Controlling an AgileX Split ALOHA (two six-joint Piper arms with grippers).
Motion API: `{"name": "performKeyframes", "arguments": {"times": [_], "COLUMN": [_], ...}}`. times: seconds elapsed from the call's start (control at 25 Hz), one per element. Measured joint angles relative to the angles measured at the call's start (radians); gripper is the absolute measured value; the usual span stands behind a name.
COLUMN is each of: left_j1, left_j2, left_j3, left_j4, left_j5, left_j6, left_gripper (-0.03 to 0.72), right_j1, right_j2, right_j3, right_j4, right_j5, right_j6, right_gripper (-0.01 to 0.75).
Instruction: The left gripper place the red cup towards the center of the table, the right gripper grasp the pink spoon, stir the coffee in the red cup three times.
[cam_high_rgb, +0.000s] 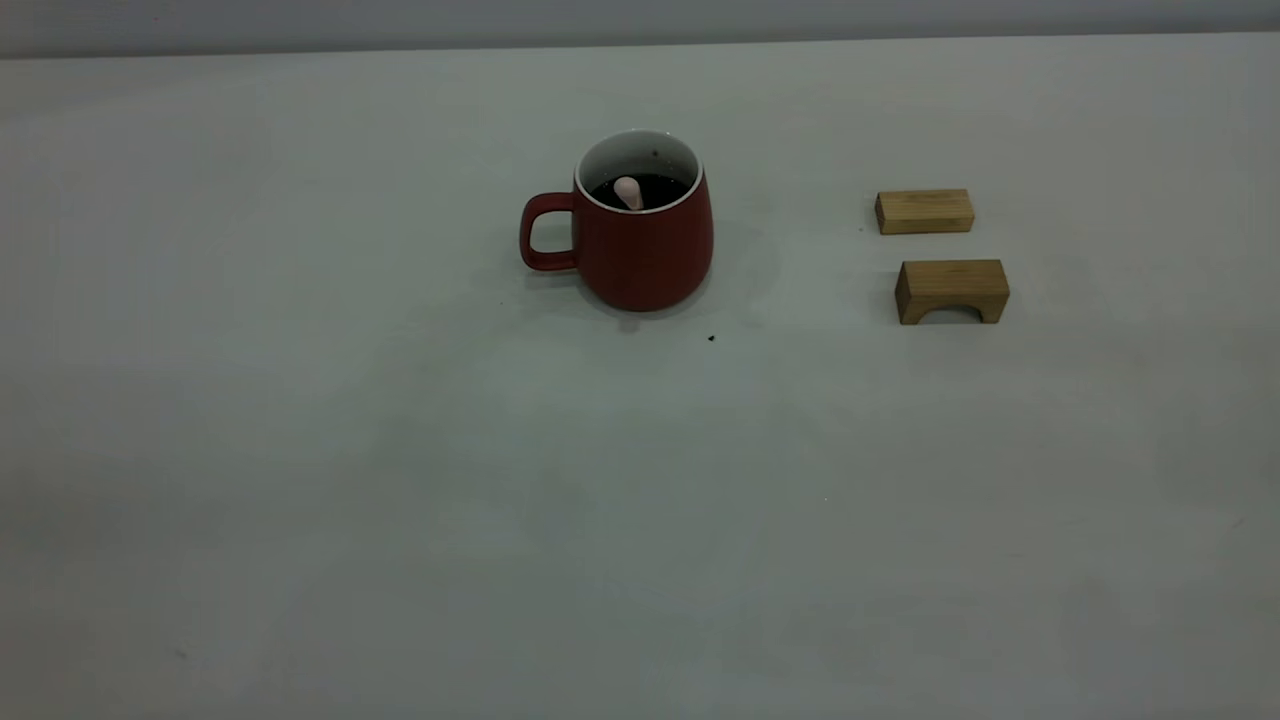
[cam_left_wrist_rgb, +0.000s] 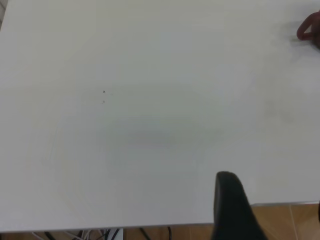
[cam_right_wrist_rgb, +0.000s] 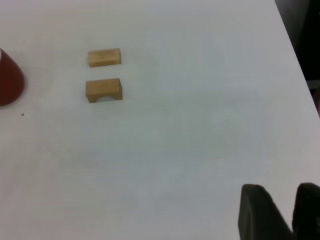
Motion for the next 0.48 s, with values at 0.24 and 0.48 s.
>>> {"name": "performKeyframes", "arguments": {"times": [0.24, 0.48], "left_j1": [0.000, 0.000], "left_j2": [0.000, 0.000], "left_j3": [0.000, 0.000], "left_j4": [0.000, 0.000], "left_j5": [0.000, 0.000], "left_j6": [0.000, 0.001], "left_gripper": [0.478, 0.478], "right_j1": [0.000, 0.000], "right_j2": [-0.001, -0.002], "right_j3": [0.002, 0.002], "right_j4": [-0.002, -0.003], "right_j5": [-0.007, -0.008], "right_j6": [-0.001, -0.001], "right_gripper": [0.218, 0.225]}}
